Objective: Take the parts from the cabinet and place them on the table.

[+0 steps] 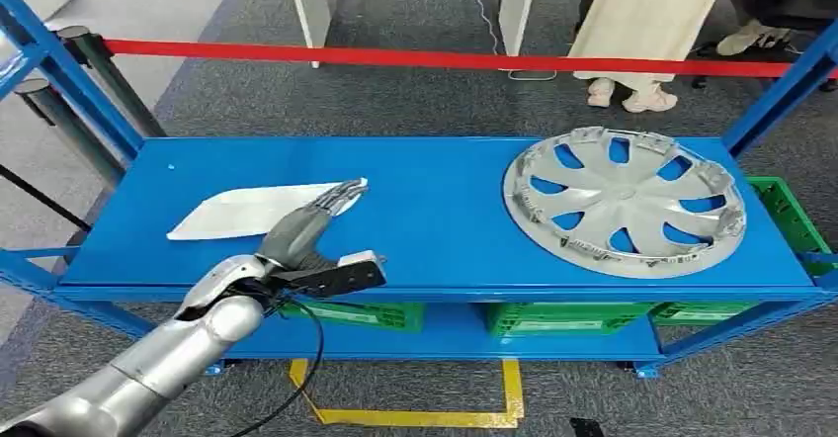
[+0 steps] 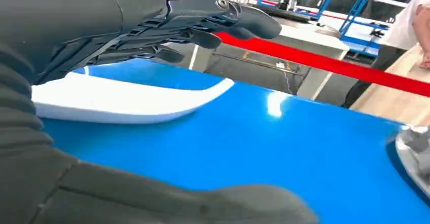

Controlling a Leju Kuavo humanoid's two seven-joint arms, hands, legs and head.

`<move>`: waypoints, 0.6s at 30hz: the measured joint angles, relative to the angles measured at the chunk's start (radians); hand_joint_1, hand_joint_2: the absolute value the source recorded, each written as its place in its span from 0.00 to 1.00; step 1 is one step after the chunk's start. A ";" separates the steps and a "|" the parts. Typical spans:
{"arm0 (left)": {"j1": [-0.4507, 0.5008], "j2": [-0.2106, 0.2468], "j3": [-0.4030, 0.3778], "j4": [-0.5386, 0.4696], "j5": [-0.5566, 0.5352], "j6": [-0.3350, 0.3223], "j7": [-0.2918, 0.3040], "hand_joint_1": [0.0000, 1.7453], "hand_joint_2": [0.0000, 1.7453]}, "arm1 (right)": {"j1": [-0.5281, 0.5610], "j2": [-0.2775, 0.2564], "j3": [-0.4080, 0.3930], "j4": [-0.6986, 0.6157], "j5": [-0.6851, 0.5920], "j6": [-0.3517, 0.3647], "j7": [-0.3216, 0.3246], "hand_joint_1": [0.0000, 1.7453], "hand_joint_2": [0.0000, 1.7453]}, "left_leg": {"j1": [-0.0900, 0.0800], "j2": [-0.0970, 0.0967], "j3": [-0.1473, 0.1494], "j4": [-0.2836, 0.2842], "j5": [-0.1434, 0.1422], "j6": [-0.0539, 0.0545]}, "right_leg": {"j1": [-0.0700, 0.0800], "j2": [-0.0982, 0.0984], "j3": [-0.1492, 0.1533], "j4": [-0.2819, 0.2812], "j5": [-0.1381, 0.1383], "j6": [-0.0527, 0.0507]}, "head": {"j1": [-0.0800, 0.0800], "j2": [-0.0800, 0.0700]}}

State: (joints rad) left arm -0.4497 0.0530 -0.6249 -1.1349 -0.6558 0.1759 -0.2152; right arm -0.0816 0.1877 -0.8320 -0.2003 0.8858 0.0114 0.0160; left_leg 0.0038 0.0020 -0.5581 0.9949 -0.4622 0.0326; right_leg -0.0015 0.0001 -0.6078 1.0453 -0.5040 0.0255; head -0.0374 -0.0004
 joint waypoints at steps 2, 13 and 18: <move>-0.006 -0.006 -0.004 0.013 0.000 0.003 0.000 0.00 1.00 | -0.001 0.000 0.000 0.000 0.000 0.000 0.000 0.00 0.00 | 0.000 0.000 -0.005 0.000 0.002 0.003 | -0.004 0.000 -0.070 0.156 -0.077 0.009 | 0.005 0.000; -0.089 -0.013 -0.019 0.199 -0.059 0.090 0.014 0.00 1.00 | 0.002 0.009 0.000 0.002 -0.003 0.007 0.006 0.00 0.00 | -0.005 0.000 -0.021 0.016 0.004 -0.026 | -0.003 0.005 0.022 -0.027 0.027 -0.012 | 0.005 0.000; -0.122 0.008 -0.012 0.324 -0.079 0.101 0.020 0.00 1.00 | 0.006 0.030 -0.011 0.006 -0.027 0.006 0.019 0.00 0.00 | 0.000 0.000 -0.124 0.266 -0.133 -0.050 | -0.010 0.001 0.023 -0.034 0.033 -0.034 | -0.001 0.000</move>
State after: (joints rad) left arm -0.5721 0.0607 -0.6367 -0.8112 -0.7343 0.2769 -0.1953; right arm -0.0756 0.2174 -0.8427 -0.1942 0.8591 0.0179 0.0350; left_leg 0.0041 0.0019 -0.6823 1.2605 -0.5951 -0.0179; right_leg -0.0111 0.0016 -0.5850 1.0114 -0.4709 -0.0090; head -0.0382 -0.0004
